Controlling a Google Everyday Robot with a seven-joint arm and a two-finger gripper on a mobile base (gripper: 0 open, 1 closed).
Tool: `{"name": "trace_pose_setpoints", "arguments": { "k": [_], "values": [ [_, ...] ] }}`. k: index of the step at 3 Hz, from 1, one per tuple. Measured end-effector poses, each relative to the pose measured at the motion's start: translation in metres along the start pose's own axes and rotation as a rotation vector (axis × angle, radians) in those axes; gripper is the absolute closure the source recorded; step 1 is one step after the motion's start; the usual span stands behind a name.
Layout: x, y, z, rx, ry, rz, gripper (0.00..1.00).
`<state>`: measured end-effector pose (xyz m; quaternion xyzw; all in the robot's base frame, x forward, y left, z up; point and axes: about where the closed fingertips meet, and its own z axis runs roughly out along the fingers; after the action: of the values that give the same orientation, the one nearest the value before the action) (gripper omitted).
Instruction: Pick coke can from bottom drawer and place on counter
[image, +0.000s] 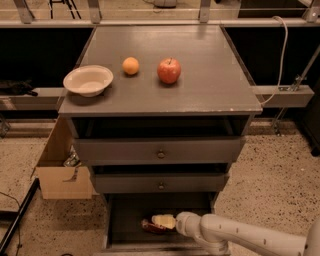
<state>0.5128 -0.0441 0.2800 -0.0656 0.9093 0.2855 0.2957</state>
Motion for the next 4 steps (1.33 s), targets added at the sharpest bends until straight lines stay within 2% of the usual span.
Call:
{"name": "trace_pose_setpoints", "arguments": {
  "k": [1, 2, 3, 4],
  "values": [
    [0.002, 0.001, 0.005, -0.003, 0.005, 0.0, 0.0],
    [0.006, 0.008, 0.001, -0.041, -0.006, -0.031, 0.0],
    [0.01, 0.008, 0.012, -0.062, -0.011, -0.058, 0.0],
    [0.023, -0.012, 0.045, -0.024, -0.033, -0.141, 0.0]
  ]
}}
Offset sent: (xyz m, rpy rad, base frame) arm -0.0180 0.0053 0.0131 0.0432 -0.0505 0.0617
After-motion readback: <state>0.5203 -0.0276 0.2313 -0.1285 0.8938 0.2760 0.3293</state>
